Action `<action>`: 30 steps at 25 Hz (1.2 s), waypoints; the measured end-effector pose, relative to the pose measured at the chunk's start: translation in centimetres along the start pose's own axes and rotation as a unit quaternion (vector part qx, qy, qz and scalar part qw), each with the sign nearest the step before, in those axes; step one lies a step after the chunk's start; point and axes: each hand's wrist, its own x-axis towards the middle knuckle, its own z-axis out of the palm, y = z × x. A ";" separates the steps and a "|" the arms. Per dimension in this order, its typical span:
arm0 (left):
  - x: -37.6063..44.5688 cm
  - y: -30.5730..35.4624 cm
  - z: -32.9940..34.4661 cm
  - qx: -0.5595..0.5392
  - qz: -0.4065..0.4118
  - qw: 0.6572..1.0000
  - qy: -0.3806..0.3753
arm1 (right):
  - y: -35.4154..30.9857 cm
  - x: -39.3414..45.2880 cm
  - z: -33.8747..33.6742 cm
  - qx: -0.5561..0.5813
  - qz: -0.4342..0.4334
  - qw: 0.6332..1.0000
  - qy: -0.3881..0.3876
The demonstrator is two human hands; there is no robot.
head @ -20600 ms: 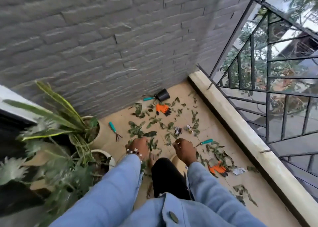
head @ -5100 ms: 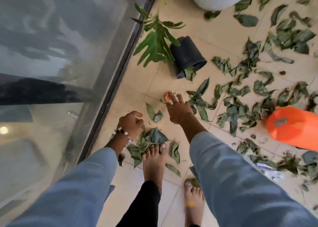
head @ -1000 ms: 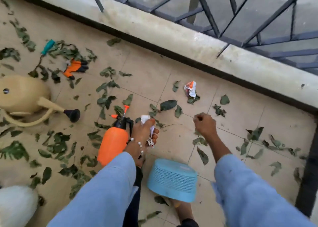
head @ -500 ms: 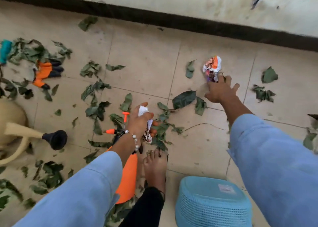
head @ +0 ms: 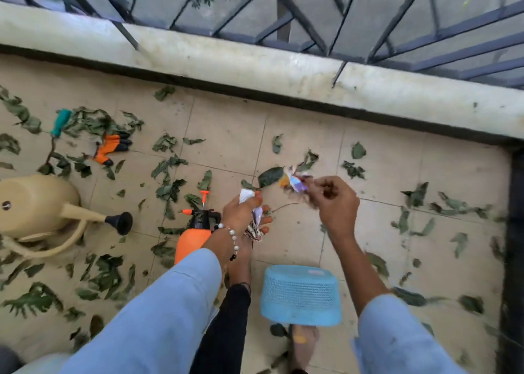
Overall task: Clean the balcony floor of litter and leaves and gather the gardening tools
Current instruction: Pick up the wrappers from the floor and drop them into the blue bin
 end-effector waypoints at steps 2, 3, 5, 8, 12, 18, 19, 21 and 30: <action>-6.5 0.6 1.7 -0.022 0.016 1.000 0.014 | -4.0 -5.1 -4.8 0.032 0.008 0.999 -0.021; -9.9 0.5 2.4 -0.035 0.018 0.999 0.017 | -5.6 -7.6 -7.2 0.030 0.015 0.999 -0.041; -15.3 -0.2 3.4 -0.047 0.019 0.999 0.005 | -8.2 -11.9 -11.5 0.034 0.026 0.997 -0.068; -24.7 -2.7 5.8 -0.095 0.025 0.992 -0.075 | -11.7 -19.3 -19.2 0.062 0.013 0.996 -0.054; -34.5 -7.3 9.3 -0.181 0.014 0.963 -0.198 | -13.1 -28.3 -27.2 0.052 -0.029 0.996 -0.066; -42.0 -13.5 12.1 -0.063 0.011 0.968 -0.241 | -13.0 -39.4 -33.8 0.179 -0.037 0.973 -0.137; -43.2 -14.3 12.4 -0.029 -0.004 0.965 -0.260 | -12.6 -40.8 -34.2 0.189 -0.043 0.973 -0.125; -45.7 -15.5 12.8 0.023 -0.029 0.951 -0.307 | -11.8 -43.3 -34.6 0.198 -0.029 0.977 -0.073; -52.5 -24.5 13.9 0.249 -0.063 0.886 -0.386 | -5.5 -54.4 -38.0 0.264 0.053 0.956 0.116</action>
